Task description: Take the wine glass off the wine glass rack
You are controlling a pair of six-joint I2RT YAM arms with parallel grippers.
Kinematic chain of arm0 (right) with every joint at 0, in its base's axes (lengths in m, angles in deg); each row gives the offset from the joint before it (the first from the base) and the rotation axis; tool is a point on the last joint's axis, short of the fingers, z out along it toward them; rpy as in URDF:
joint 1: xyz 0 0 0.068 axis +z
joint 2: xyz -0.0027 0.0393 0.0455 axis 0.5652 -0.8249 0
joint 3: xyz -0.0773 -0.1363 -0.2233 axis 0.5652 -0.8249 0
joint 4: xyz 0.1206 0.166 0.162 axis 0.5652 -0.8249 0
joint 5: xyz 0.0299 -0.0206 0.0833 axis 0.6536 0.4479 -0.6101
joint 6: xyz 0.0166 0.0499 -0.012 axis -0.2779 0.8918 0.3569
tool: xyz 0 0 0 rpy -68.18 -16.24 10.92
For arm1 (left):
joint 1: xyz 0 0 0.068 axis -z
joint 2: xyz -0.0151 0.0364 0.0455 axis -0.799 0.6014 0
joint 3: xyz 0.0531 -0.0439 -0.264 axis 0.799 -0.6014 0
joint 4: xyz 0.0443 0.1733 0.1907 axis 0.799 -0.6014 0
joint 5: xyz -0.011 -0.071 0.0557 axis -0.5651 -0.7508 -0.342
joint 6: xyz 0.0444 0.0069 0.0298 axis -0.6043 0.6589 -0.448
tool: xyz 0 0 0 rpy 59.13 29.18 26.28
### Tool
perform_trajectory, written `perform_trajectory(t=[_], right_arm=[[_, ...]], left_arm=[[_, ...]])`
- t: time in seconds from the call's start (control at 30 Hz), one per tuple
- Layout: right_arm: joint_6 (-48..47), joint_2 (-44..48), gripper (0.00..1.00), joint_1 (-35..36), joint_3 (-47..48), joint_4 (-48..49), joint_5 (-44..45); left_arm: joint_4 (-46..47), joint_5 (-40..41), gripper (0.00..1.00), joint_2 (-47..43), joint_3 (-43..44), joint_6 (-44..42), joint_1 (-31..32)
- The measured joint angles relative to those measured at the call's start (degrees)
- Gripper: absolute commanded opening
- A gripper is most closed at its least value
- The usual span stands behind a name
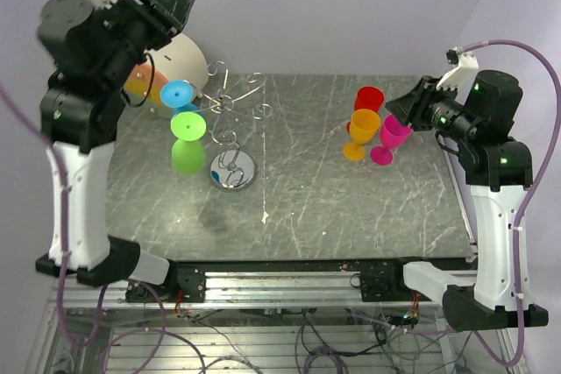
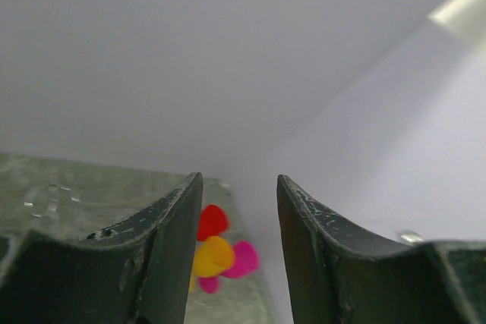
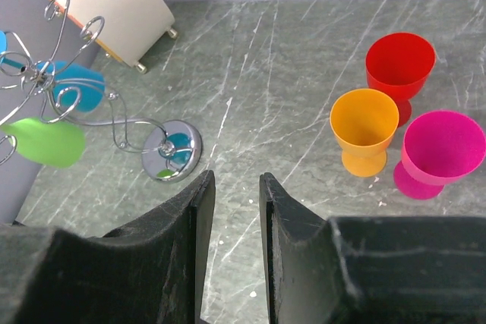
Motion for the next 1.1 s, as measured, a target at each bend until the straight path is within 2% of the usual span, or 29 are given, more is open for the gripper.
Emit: perform_trajectory(t=[0.1,0.27,0.37,0.47,0.6,0.73,0.83,0.97,1.1], right_arm=[[-0.39,-0.09,0.30,0.00,0.00,-0.02,0.00],[-0.87,-0.09,0.30,0.00,0.00,-0.02,-0.11],[-1.11,0.04,0.30,0.22,0.00,-0.04,-0.24],[-1.27,0.83,0.30,0.70,-0.68,0.09,-0.33],[-1.27,2.56,0.31,1.38,-2.19,0.02,-0.79],[-1.25,3.96,0.37,1.90,-2.78,-0.24,-1.60],[-1.03,4.42,0.43,1.92,-2.71,-0.26,-3.21],[-0.59,3.80,0.44,1.97,-1.46,-0.76,-5.33],[-0.52,3.67,0.44,1.97,-0.92,-1.29,-5.66]], left_arm=[[-0.83,-0.50,0.53,5.05,0.66,-0.26,-5.68],[0.70,-6.88,0.51,2.89,-18.03,5.88,-25.57],[-0.07,-8.00,0.51,-1.62,-27.87,8.37,-31.34],[0.04,-9.86,0.52,-10.97,-35.50,9.92,-31.54],[4.61,-12.96,0.51,-28.50,-44.89,12.31,-29.09],[10.32,-18.51,0.50,-39.98,-55.23,15.65,-25.38],[8.83,-20.96,0.49,-39.01,-58.29,15.50,-24.00],[2.43,-23.69,0.44,-32.72,-57.24,12.39,-22.62],[-1.84,-26.67,0.44,-28.46,-56.65,11.15,-22.14]])
